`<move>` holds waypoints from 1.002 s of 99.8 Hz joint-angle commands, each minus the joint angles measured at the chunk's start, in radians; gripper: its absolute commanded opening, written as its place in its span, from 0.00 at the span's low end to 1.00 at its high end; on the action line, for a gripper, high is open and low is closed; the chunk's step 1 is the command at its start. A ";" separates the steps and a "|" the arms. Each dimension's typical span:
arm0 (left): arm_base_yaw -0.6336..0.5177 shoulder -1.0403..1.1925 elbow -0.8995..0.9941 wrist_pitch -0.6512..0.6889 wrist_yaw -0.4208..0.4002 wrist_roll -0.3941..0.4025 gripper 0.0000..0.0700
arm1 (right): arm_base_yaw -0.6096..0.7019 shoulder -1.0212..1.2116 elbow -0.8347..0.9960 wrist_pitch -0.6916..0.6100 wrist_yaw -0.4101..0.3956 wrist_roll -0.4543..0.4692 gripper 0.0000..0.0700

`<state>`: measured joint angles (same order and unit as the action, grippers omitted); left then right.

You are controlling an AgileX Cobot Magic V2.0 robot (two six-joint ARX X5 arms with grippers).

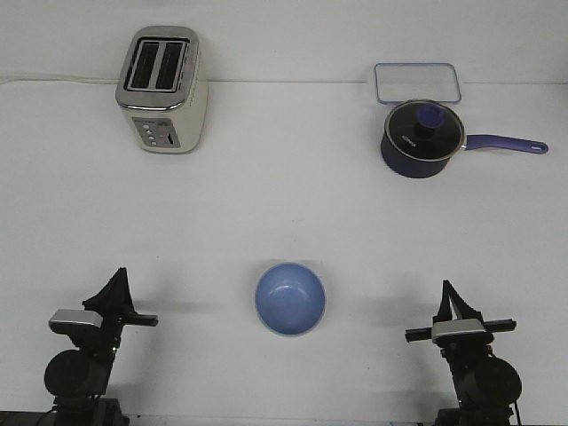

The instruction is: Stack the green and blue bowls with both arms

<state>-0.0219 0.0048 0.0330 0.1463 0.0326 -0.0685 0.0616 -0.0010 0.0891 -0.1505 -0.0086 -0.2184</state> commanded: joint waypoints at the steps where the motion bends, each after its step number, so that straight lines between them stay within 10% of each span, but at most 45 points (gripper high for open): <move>1: 0.001 -0.001 -0.019 0.012 0.004 0.000 0.02 | -0.022 0.002 -0.019 0.031 -0.021 -0.048 0.00; 100: 0.001 -0.001 -0.019 0.012 0.004 0.000 0.02 | -0.045 0.002 -0.076 0.046 -0.043 -0.050 0.00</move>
<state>-0.0219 0.0051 0.0330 0.1471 0.0326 -0.0689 0.0177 0.0006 0.0147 -0.1154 -0.0517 -0.2646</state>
